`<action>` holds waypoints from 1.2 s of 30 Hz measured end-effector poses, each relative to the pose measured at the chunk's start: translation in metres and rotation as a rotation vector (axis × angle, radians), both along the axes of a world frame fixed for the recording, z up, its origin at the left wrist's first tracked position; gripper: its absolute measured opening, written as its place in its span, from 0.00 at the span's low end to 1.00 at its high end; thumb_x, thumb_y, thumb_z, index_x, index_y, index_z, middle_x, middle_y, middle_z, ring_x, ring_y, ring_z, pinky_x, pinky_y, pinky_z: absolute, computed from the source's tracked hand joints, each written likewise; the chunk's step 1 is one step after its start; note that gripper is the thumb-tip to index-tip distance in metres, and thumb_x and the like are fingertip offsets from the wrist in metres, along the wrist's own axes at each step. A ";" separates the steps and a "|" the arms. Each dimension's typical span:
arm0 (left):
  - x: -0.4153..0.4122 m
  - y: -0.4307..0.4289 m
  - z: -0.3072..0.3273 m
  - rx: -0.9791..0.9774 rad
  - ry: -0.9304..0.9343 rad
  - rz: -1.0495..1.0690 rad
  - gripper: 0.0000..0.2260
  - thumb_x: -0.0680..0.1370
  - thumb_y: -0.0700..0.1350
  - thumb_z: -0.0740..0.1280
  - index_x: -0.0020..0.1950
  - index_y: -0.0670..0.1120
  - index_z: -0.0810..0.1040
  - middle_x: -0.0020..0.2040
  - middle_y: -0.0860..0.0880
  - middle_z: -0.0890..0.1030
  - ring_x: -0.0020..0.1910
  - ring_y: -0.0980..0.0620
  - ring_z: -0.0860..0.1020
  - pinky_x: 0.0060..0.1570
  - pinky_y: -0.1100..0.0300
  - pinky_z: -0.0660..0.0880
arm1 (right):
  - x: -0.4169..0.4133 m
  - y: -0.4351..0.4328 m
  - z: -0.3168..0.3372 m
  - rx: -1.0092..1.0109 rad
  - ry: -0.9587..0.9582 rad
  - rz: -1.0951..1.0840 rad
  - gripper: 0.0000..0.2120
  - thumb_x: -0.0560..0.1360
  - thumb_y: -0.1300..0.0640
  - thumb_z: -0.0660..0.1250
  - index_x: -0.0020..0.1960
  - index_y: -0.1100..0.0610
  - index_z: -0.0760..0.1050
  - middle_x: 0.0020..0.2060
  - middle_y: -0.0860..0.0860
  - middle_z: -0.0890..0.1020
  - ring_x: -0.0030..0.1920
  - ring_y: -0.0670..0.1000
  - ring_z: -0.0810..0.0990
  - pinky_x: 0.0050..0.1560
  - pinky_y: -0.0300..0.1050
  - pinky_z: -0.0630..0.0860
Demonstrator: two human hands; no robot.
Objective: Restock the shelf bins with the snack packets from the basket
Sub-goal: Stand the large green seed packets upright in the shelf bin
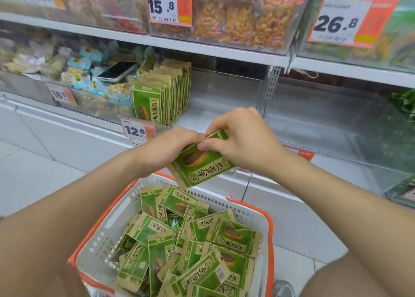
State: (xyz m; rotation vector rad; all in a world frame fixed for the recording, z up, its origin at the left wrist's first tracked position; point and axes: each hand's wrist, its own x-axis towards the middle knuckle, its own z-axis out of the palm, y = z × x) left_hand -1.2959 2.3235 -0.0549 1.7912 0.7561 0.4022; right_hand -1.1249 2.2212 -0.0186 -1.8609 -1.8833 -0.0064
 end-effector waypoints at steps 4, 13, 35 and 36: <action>-0.009 -0.006 0.021 -0.042 -0.120 -0.080 0.24 0.86 0.58 0.56 0.60 0.44 0.85 0.55 0.41 0.87 0.55 0.44 0.85 0.57 0.51 0.81 | -0.009 0.004 0.004 0.198 0.189 -0.014 0.15 0.77 0.41 0.72 0.63 0.42 0.79 0.47 0.41 0.85 0.49 0.49 0.81 0.55 0.51 0.76; -0.009 0.011 0.026 -0.078 -0.302 0.306 0.20 0.89 0.49 0.57 0.61 0.35 0.81 0.54 0.37 0.85 0.49 0.43 0.82 0.55 0.49 0.80 | -0.015 0.028 0.006 0.375 0.556 -0.089 0.29 0.75 0.48 0.76 0.71 0.47 0.67 0.56 0.46 0.77 0.49 0.45 0.81 0.50 0.42 0.80; -0.045 0.092 0.059 0.633 0.425 0.637 0.22 0.77 0.32 0.60 0.67 0.51 0.74 0.69 0.41 0.66 0.70 0.37 0.65 0.63 0.47 0.67 | -0.041 0.129 -0.022 0.152 0.355 -0.094 0.06 0.77 0.52 0.74 0.49 0.53 0.79 0.42 0.46 0.83 0.47 0.50 0.78 0.42 0.42 0.60; -0.047 0.096 0.053 0.651 0.424 0.652 0.22 0.77 0.33 0.61 0.68 0.50 0.72 0.69 0.42 0.65 0.69 0.37 0.65 0.63 0.48 0.65 | -0.045 0.134 -0.024 0.119 0.363 -0.087 0.06 0.77 0.52 0.75 0.48 0.54 0.79 0.40 0.46 0.83 0.46 0.50 0.77 0.41 0.42 0.61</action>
